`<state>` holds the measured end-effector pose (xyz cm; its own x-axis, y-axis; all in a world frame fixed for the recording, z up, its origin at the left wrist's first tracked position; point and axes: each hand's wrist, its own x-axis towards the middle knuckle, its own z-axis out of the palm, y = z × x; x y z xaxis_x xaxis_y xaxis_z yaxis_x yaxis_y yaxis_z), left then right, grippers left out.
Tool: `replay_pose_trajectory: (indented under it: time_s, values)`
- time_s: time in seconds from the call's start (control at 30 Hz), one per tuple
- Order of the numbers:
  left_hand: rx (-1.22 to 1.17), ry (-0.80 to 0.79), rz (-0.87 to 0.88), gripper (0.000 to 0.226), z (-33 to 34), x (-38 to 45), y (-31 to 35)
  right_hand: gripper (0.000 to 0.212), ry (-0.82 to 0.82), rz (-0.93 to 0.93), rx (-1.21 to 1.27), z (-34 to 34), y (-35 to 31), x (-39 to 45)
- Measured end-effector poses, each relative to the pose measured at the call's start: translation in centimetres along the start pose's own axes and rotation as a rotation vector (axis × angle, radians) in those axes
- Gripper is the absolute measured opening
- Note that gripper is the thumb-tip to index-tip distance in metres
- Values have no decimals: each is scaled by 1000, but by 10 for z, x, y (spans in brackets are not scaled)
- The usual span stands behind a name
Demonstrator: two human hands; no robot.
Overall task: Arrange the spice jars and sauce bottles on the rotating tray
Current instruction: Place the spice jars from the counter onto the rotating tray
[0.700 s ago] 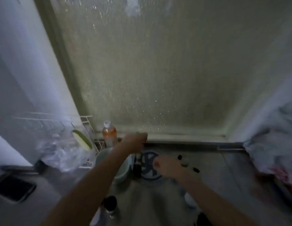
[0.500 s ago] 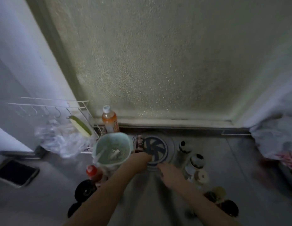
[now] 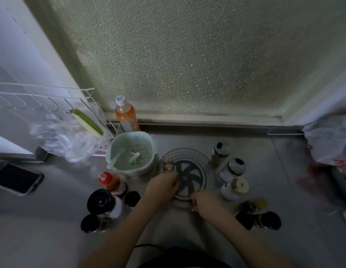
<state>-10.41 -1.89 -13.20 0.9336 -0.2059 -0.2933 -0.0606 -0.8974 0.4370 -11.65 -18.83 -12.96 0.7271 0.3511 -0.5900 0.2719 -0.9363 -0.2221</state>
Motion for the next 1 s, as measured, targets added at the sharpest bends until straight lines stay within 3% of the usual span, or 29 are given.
replay_pose_trajectory:
  time_s: [0.13, 0.3, 0.37, 0.5, 0.57, 0.63, 0.77, 0.9, 1.0]
  values:
    - [28, -94, -33, 64, 10, -15, 3, 29, -123, 24, 46, 19, 3, -21]
    - [54, -106, -48, 74, 35, -25, 13, 23, -124, 8, 104, 16, 3, -35]
    - [48, -96, -41, 68, 34, -26, 14, 16, 2, 23, 206, -2, 5, -38]
    - [-80, 40, 8, 41, 20, -20, 15, 15, 535, 110, 436, -57, 24, -41]
    - [-95, 53, 22, 38, 14, -14, 16, 24, 728, 184, 439, -77, 41, -38]
    - [-53, -22, 16, 49, 13, -10, 18, 38, 689, 322, 348, -86, 56, -31]
    - [96, -202, -22, 68, 20, -5, 16, 50, 423, 449, 268, -80, 70, -15]
    - [111, -162, -19, 58, 21, 0, 13, 52, 392, 471, 209, -72, 70, -8]
    - [89, -161, -32, 61, 17, -1, 12, 49, 456, 460, 100, -71, 64, -6]
